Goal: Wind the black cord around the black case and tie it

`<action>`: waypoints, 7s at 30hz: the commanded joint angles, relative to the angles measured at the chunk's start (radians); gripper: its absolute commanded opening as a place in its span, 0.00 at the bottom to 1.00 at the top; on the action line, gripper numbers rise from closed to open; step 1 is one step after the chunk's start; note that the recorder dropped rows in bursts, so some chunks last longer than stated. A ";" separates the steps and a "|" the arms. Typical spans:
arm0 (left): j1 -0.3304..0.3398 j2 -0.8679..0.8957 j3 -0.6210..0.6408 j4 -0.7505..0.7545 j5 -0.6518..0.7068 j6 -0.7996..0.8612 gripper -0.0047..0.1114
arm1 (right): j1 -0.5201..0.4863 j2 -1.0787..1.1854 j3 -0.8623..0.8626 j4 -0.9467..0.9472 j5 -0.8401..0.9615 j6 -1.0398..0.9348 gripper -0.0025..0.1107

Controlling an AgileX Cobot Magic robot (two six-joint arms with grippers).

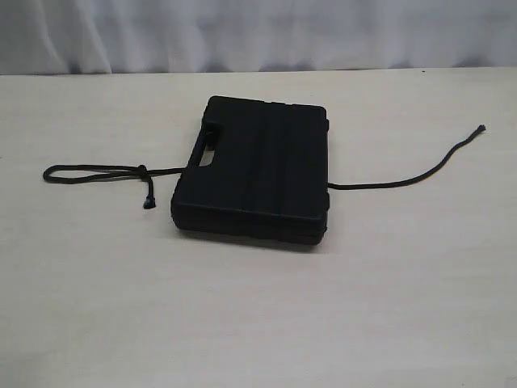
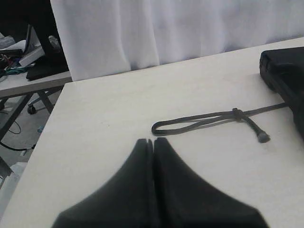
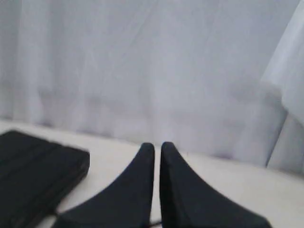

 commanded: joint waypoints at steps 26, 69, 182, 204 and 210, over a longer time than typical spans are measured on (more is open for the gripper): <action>0.002 -0.003 0.003 -0.002 -0.005 0.000 0.04 | -0.002 0.656 -0.827 -0.270 0.458 0.511 0.60; 0.002 -0.003 0.003 -0.002 -0.005 0.000 0.04 | 0.683 2.212 -1.753 -0.180 0.776 0.595 0.59; 0.002 -0.003 0.003 -0.002 -0.005 0.000 0.04 | 0.365 1.865 -1.647 -0.283 1.070 0.208 0.06; 0.002 -0.003 0.003 -0.002 -0.005 0.000 0.04 | 0.370 1.865 -1.649 -0.262 1.093 0.167 0.61; 0.002 -0.003 0.003 -0.002 -0.005 0.000 0.04 | 0.370 1.865 -1.649 -0.262 1.079 0.170 0.61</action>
